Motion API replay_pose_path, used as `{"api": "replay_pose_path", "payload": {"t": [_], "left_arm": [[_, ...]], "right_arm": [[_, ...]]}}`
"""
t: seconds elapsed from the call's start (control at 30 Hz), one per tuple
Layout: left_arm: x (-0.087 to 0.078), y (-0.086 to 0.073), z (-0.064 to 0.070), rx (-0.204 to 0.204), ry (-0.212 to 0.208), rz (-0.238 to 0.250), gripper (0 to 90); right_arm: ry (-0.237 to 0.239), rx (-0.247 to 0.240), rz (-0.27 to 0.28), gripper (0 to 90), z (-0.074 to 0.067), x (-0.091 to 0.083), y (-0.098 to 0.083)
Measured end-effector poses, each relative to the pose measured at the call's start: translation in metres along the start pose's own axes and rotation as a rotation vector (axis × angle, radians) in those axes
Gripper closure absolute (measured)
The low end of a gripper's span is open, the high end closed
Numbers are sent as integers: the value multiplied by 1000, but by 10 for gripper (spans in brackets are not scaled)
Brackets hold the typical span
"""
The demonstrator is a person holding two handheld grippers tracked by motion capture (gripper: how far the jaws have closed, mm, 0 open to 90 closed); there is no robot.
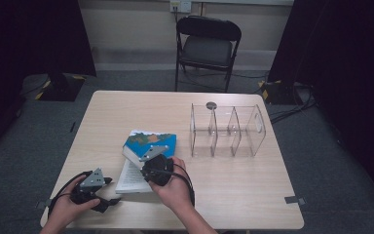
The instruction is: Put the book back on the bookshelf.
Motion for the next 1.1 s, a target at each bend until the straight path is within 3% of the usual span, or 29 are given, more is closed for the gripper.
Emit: {"api": "replay_pose_path", "payload": {"t": [0.27, 0.33, 0.47, 0.83, 1.1], "left_arm": [[7, 4, 2, 1, -4, 28, 157], [11, 7, 5, -20, -10, 38, 154], [16, 12, 6, -25, 0, 62, 151], [20, 17, 5, -40, 24, 75, 160], [18, 17, 5, -55, 32, 66, 214]], "right_arm": [[3, 8, 5, 750, 1, -2, 3], [3, 11, 4, 750, 2, -2, 3], [3, 13, 1, 750, 1, -1, 2], [1, 2, -3, 747, -2, 1, -2], [-2, -13, -4, 745, -5, 4, -7]]}}
Point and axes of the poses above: each handheld gripper's, and its own axes: x roughly forward along the jaws, y roughly out of its top, z roughly to its right, the point moved 7 cm from there along x, roughly forward along the jaws, and after that the axes turned 5 degrees about -x, right-handed, at the moved point
